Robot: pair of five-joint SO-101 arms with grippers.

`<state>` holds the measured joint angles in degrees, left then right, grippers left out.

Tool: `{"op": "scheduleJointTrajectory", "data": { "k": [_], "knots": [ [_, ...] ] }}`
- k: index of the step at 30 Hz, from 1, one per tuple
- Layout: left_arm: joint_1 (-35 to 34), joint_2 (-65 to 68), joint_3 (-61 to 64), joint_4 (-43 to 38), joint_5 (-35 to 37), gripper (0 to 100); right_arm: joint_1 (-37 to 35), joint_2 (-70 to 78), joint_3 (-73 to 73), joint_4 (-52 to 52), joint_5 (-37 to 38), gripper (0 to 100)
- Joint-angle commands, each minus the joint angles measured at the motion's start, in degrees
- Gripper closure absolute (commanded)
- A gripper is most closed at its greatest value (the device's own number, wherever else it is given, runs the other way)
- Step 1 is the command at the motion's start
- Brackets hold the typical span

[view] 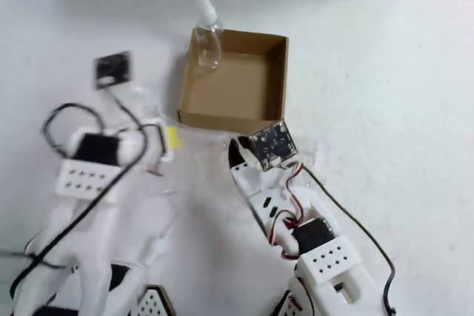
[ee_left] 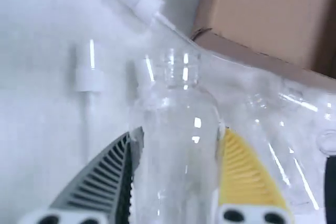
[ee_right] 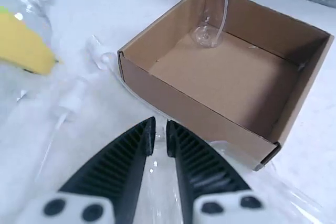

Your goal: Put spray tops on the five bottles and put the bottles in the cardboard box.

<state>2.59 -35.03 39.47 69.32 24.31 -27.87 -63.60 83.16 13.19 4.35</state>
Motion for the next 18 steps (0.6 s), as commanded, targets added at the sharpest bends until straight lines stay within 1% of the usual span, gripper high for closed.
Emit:
{"op": "scheduleJointTrajectory", "data": {
  "k": [1, 2, 4, 7, 10, 12, 15, 18],
  "knots": [
    [-12.1, -6.0, -1.0, 1.3, -2.3, 98, -1.1, -4.0, -8.7, 14.0, -0.2, 97.8],
    [-15.0, -6.3, -1.0, 1.3, -2.4, 98, -2.1, -5.2, -9.7, 17.6, 0.4, 97.8],
    [-20.6, -6.3, -0.7, 1.2, -2.5, 98, -5.1, -8.2, -10.8, 23.9, 3.9, 97.8],
    [-29.2, -6.3, -1.1, 0.9, -8.0, 98, -11.4, -13.6, -11.1, 30.6, 8.1, 98.0],
    [-36.5, -6.3, -2.5, 0.9, -12.2, 98, -16.5, -19.0, -11.1, 35.6, 8.6, 97.8],
    [-40.5, -6.3, -3.4, 0.8, -13.7, 98, -19.8, -21.7, -11.1, 37.8, 10.8, 97.7],
    [-44.6, -6.3, -5.3, 0.5, -15.9, 98, -26.3, -24.0, -11.2, 42.7, 18.3, 97.7],
    [-47.1, -6.2, -6.0, -1.9, -16.7, 98, -32.8, -24.2, -11.2, 45.2, 20.8, 97.7]
  ]
}}
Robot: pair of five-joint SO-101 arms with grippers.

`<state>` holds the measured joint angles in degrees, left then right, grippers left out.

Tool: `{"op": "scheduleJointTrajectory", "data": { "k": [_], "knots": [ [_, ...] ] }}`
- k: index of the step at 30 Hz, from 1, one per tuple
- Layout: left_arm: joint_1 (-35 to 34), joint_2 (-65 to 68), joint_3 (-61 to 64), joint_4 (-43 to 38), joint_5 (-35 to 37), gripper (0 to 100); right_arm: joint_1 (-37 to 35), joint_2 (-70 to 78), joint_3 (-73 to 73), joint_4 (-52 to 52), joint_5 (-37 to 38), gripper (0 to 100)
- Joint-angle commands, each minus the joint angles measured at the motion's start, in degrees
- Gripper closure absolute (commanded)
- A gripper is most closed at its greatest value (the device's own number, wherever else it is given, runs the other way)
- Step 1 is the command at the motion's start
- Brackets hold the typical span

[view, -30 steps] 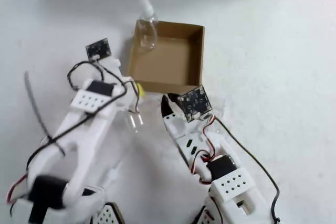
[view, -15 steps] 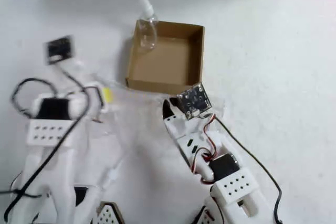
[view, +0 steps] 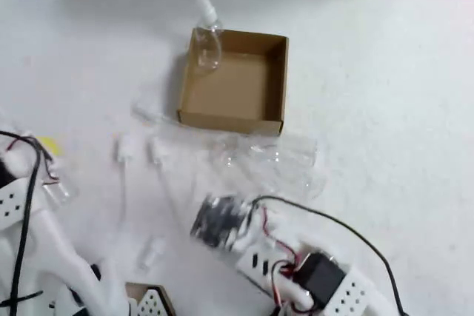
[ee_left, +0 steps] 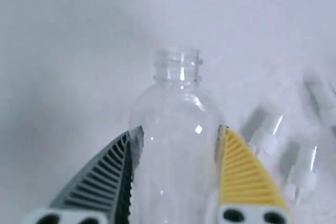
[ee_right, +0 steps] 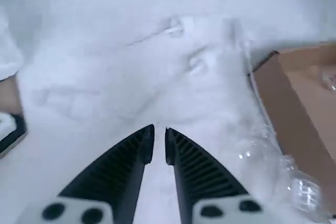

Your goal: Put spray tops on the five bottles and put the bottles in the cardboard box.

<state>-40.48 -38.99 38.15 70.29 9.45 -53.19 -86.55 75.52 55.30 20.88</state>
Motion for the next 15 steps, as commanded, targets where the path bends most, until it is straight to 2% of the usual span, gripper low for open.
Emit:
{"op": "scheduleJointTrajectory", "data": {
  "k": [1, 7, 12, 15],
  "knots": [
    [-4.7, -2.2, -4.7, -4.0, -1.9, 98, -9.3, -1.2, -3.5, 3.3, 4.3, 97.6],
    [-9.2, -2.2, -4.7, -8.4, -5.2, 98, -16.0, 6.7, -3.5, 1.6, 4.4, 85.7],
    [-11.2, -2.2, -4.7, -11.6, -5.4, 98, -23.0, 18.2, -3.4, -5.3, 4.5, 84.1],
    [-12.5, -2.2, -4.7, -13.1, -5.5, 98, -23.2, 24.0, -3.4, -10.9, 11.4, 84.0]
  ]
}}
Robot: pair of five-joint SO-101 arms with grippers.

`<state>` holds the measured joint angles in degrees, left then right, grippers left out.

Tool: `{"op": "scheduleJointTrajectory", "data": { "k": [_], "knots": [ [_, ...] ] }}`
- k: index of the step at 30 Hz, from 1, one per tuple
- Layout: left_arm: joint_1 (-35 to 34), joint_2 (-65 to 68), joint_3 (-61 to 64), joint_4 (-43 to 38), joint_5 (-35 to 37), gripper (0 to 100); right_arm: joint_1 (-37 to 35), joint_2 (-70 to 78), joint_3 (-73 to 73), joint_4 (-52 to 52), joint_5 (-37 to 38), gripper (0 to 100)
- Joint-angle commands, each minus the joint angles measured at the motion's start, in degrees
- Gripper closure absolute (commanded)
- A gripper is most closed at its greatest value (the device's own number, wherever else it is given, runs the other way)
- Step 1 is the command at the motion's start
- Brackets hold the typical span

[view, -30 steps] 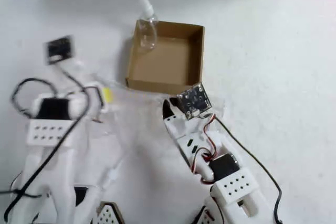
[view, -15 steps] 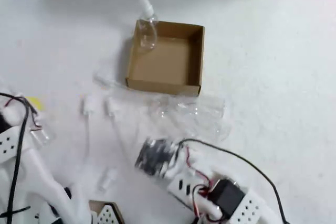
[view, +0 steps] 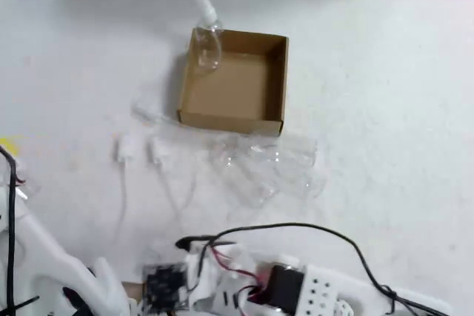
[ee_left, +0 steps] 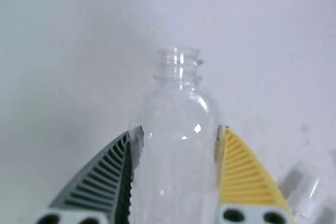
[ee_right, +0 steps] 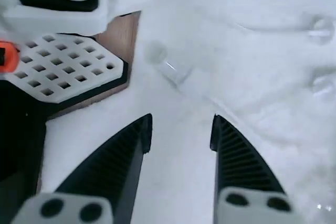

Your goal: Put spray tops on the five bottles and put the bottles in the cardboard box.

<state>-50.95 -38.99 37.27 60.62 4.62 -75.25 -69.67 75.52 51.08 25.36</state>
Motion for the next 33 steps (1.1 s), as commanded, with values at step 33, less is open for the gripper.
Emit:
{"op": "scheduleJointTrajectory", "data": {
  "k": [33],
  "knots": [
    [-4.4, 15.1, -3.9, -16.4, -0.2, 98, 2.9, 49.4, -12.9, -35.6, 18.6, 84.3]
  ]
}}
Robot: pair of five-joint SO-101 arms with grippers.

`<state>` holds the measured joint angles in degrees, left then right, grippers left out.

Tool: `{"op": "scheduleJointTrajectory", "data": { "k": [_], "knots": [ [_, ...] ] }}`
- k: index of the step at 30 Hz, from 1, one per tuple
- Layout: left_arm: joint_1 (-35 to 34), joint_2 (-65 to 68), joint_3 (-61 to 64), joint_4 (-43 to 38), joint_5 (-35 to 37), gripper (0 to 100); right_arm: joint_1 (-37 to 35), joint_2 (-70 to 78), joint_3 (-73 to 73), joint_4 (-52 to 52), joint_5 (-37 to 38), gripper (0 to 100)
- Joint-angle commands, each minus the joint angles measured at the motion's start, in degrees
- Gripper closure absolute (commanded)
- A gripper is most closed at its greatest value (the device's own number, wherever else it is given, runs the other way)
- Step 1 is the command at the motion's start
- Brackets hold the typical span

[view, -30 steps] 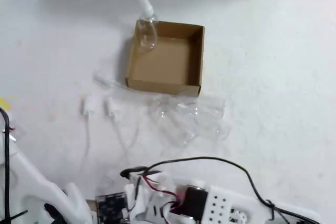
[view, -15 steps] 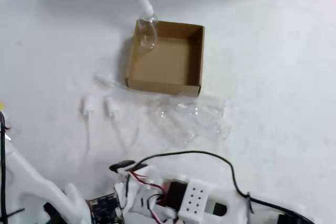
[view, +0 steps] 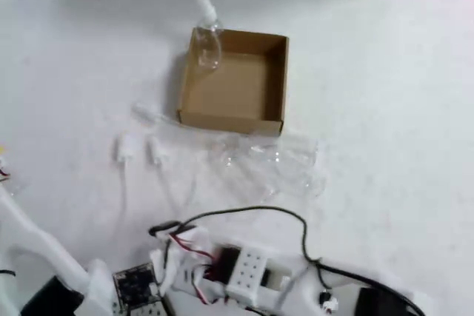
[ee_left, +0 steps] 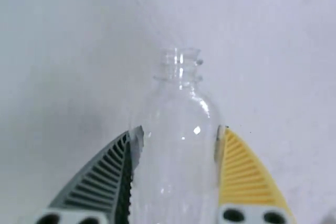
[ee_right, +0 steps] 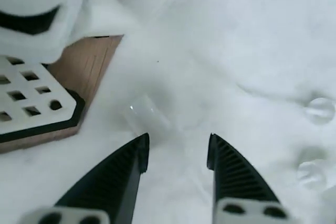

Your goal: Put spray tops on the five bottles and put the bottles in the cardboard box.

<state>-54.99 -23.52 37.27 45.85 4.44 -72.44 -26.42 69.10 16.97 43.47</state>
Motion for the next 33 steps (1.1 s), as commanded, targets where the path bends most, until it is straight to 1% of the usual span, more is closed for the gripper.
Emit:
{"op": "scheduleJointTrajectory", "data": {
  "k": [1, 4, 8, 10, 12, 14, 15, 16, 19, 22, 25, 29, 31, 33],
  "knots": [
    [-0.3, -0.4, -3.9, -1.7, 0.0, 98, 0.1, 8.2, -7.6, -1.5, 0.5, 84.3],
    [-0.3, -0.5, -3.9, -1.7, 0.0, 98, 0.1, 13.7, -10.5, -1.1, 0.4, 84.4],
    [-0.3, -0.5, -3.9, -1.7, 0.0, 98, 0.2, 14.6, -12.7, 2.2, 0.4, 84.8],
    [-0.2, -0.5, -3.9, -1.7, 0.0, 98, 0.3, 14.6, -12.7, 2.5, 0.3, 89.6],
    [-0.1, -0.5, -4.3, -1.4, 0.0, 98, 1.2, 14.6, -12.7, 2.5, 0.2, 98.9],
    [-0.1, -0.5, -5.0, -1.2, 0.1, 98, 2.6, 14.5, -12.8, 2.7, 0.2, 96.5],
    [-0.2, -0.5, -5.3, -1.2, 0.1, 98, 3.5, 14.5, -12.9, 2.9, 0.2, 97.4],
    [-0.2, -0.5, -5.4, -1.2, 0.9, 98, 4.3, 14.5, -12.9, 2.9, 0.2, 98.8],
    [0.0, -0.5, -5.5, -1.2, 4.0, 98, 7.5, 12.0, -12.8, 3.4, -1.1, 98.3],
    [1.9, -0.5, -7.3, 0.4, 5.2, 98, 11.4, 5.0, -12.9, 8.1, -7.2, 98.3],
    [6.0, -0.5, -9.9, 5.4, 5.2, 98, 15.7, -5.8, -12.9, 15.0, -12.1, 98.3],
    [13.2, -0.5, -14.1, 12.1, 5.2, 98, 23.3, -21.8, -12.9, 24.6, -17.6, 98.3],
    [17.5, -0.6, -16.0, 15.5, 5.2, 98, 27.6, -29.3, -12.9, 28.7, -18.8, 98.3],
    [22.1, -2.0, -16.6, 17.1, 5.2, 98, 32.1, -36.4, -12.9, 32.6, -19.2, 98.3]
  ]
}}
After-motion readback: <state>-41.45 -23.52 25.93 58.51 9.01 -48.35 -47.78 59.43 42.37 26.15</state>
